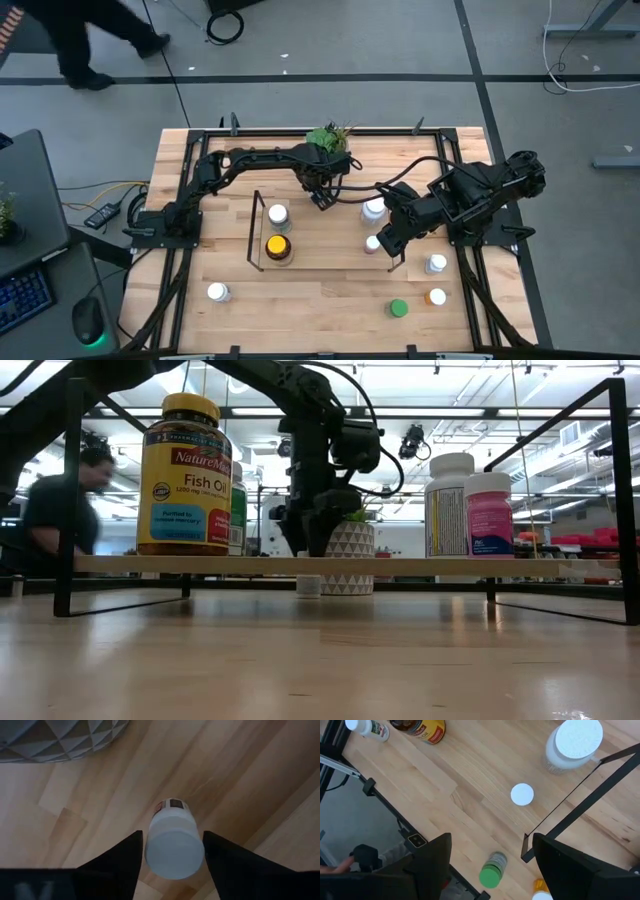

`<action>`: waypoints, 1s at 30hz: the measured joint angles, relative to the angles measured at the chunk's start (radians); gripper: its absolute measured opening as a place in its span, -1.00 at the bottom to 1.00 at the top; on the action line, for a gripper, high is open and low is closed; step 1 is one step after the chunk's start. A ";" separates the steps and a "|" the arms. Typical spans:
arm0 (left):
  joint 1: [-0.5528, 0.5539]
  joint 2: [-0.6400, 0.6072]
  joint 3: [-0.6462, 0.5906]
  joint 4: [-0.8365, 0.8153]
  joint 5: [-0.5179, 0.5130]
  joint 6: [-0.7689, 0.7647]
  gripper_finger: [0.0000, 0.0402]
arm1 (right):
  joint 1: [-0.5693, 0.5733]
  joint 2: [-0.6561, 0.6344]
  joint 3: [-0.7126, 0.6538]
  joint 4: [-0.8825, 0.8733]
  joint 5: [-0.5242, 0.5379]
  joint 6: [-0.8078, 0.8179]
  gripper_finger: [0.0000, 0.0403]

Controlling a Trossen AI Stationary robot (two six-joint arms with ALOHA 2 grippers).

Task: Pick and place medicine bottles onto shelf by color
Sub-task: Put the small white medicine bottle on the shelf

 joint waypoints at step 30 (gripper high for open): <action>-0.051 -0.002 0.290 -0.310 0.000 0.123 -0.14 | 0.000 0.000 0.000 0.000 0.001 -0.024 0.42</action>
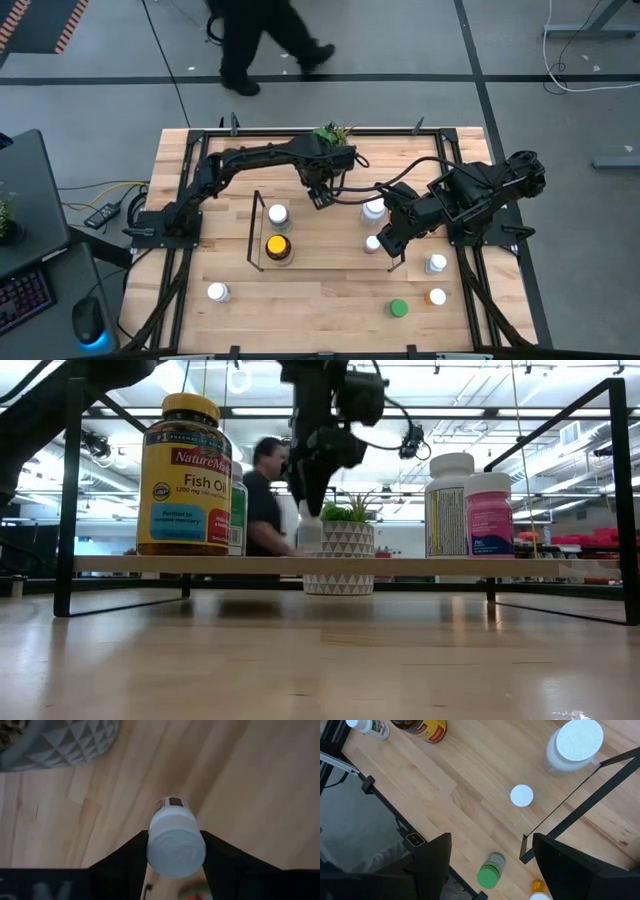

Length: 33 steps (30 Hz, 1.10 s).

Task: Pick and place medicine bottles onto shelf by color
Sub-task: Put the small white medicine bottle on the shelf

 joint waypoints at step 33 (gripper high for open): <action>-0.219 0.000 -0.032 0.014 0.000 0.105 -0.12 | 0.085 -0.001 0.000 0.000 0.040 0.099 0.42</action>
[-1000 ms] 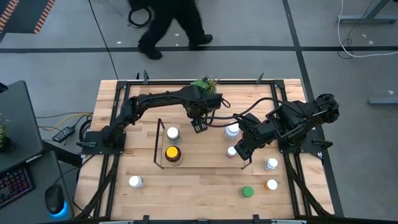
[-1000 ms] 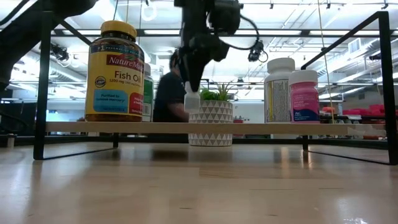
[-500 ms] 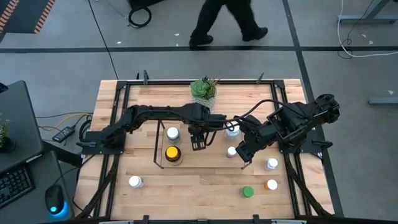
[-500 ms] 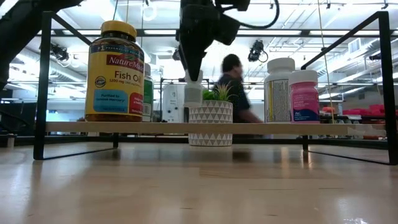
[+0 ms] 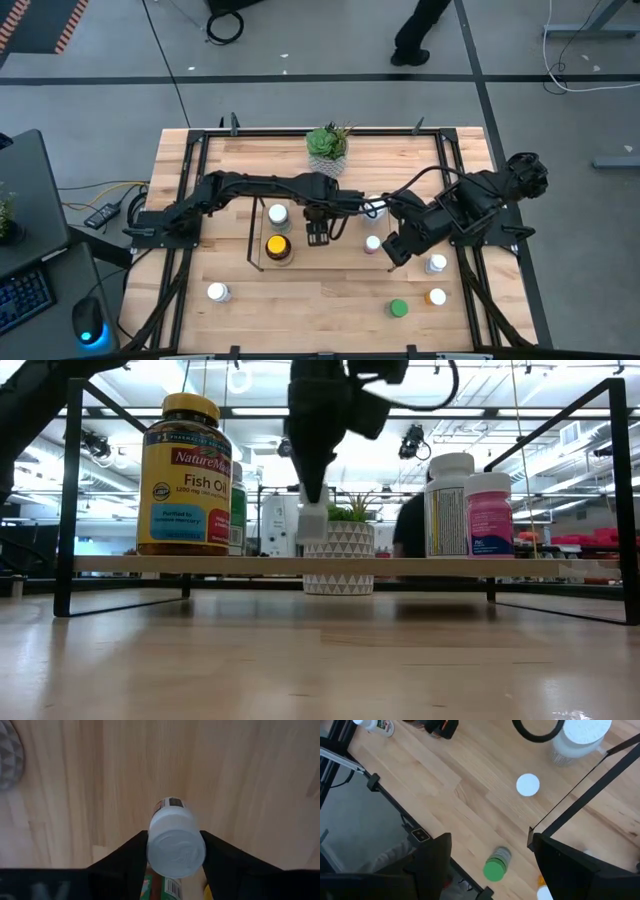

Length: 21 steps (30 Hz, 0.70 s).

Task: Pick and place medicine bottles onto shelf by color
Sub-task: Put the small white medicine bottle on the shelf

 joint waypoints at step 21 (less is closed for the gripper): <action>-0.003 0.000 -0.020 0.028 0.000 0.038 -0.22 | 0.010 0.000 0.000 0.000 0.010 0.039 0.42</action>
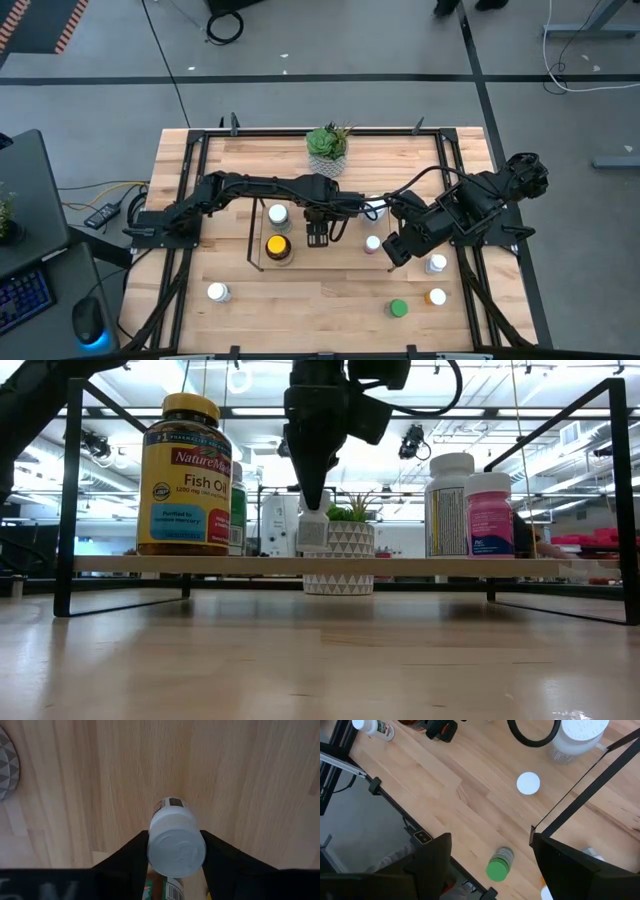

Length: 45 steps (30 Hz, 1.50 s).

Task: Pick and place medicine bottles onto shelf by color
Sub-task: Put the small white medicine bottle on the shelf

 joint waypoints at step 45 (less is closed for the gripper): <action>0.044 -0.237 -0.406 0.257 0.054 0.061 -0.17 | -0.018 0.000 0.000 0.000 0.029 -0.017 0.42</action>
